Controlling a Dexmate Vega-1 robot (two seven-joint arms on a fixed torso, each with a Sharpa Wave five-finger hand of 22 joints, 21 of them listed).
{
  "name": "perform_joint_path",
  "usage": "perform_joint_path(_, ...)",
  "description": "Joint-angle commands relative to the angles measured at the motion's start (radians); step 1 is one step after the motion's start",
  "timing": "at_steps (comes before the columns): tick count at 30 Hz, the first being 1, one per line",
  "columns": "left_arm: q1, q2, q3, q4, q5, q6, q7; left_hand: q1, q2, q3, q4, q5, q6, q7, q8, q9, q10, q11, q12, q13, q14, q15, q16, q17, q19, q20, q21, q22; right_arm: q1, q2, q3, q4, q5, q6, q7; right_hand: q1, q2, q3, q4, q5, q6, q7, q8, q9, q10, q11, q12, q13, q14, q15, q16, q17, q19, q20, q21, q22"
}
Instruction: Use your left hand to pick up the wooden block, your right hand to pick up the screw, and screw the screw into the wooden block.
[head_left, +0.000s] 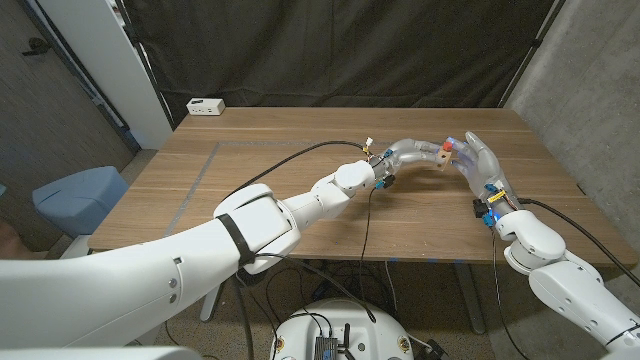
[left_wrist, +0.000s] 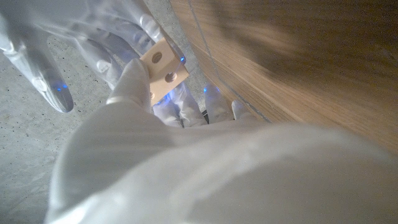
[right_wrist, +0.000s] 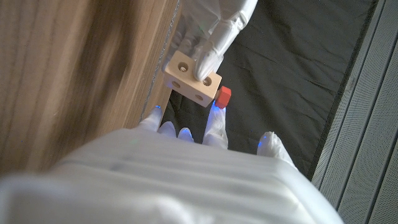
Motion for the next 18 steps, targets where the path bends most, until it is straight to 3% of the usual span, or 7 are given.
perform_joint_path(1, 0.000, 0.000, -0.001, 0.000, -0.003, 0.009, 0.001, -0.018, 0.034, 0.042, 0.037, 0.006, 0.070, 0.024, 0.015, 0.004, 0.009, -0.001, 0.012, 0.006, 0.007, -0.093, 0.001, 0.003, 0.006, -0.007, -0.001, 0.003, 0.004, -0.002, -0.004, 0.002, 0.001, 0.001, -0.009, -0.009, 0.005, 0.004, 0.004, 0.006, 0.027, 0.006, 0.010, 0.003, 0.008, -0.004, 0.007, 0.003, -0.060, 0.006, 0.002, 0.002, 0.000, 0.002, 0.006, 0.003)
perform_joint_path(18, -0.002, -0.003, 0.003, 0.000, 0.000, 0.011, 0.001, -0.017, 0.034, 0.044, 0.037, 0.006, 0.070, 0.027, 0.015, 0.004, 0.008, -0.001, 0.011, 0.006, 0.008, -0.092, 0.000, 0.002, 0.006, -0.006, 0.000, 0.003, -0.013, 0.003, 0.004, -0.006, -0.001, 0.006, -0.027, -0.003, 0.006, 0.007, 0.001, 0.008, 0.067, 0.016, 0.018, 0.004, 0.030, -0.015, 0.013, 0.002, -0.045, 0.001, 0.007, 0.000, 0.013, -0.001, 0.010, 0.003)
